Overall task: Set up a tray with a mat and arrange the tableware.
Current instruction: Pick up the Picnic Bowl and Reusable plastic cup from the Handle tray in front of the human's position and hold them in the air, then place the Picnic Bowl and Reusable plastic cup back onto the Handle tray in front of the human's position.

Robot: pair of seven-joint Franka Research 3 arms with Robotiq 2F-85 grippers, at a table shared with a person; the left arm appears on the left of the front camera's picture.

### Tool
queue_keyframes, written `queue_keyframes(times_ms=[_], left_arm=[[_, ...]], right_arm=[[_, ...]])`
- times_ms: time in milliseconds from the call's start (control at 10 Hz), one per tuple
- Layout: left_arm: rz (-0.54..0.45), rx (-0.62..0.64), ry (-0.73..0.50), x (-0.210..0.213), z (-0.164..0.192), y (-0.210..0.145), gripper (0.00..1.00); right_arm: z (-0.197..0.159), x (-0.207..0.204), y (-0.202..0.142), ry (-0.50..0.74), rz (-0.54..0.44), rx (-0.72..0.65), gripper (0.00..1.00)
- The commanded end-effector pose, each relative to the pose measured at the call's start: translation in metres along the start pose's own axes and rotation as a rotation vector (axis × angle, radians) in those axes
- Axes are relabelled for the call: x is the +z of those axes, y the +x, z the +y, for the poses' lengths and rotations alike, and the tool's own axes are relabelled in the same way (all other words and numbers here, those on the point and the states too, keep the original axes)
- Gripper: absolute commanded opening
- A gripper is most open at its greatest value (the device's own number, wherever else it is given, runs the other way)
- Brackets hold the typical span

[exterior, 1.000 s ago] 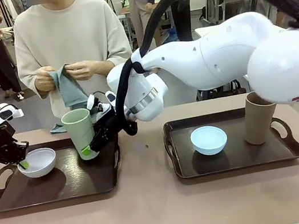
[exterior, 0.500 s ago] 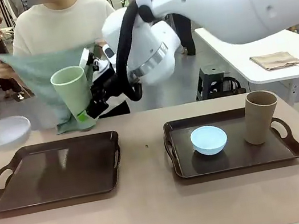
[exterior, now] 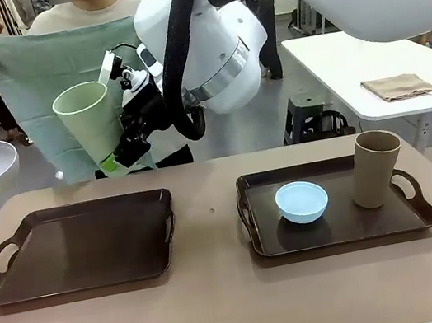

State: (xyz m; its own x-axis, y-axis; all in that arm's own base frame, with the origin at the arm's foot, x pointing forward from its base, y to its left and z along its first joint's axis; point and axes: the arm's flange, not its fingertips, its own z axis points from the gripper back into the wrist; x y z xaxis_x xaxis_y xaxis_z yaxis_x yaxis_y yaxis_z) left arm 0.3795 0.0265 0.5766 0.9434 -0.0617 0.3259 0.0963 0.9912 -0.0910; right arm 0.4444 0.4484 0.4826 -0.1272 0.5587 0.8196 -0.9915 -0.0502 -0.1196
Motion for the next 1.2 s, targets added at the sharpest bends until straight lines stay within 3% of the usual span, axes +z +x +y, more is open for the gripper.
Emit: queue_keyframes(times_ms=[0, 1100], left_arm=[[0.010, -0.003, -0.001, -0.0044, 0.0005, 0.0013, 0.00], [0.010, -0.003, -0.001, -0.0044, 0.0005, 0.0013, 0.00]], right_arm=[[-0.0101, -0.0026, -0.0081, -0.002, -0.001, -0.012, 0.00], [-0.0101, -0.0026, -0.0081, -0.002, -0.001, -0.012, 0.00]])
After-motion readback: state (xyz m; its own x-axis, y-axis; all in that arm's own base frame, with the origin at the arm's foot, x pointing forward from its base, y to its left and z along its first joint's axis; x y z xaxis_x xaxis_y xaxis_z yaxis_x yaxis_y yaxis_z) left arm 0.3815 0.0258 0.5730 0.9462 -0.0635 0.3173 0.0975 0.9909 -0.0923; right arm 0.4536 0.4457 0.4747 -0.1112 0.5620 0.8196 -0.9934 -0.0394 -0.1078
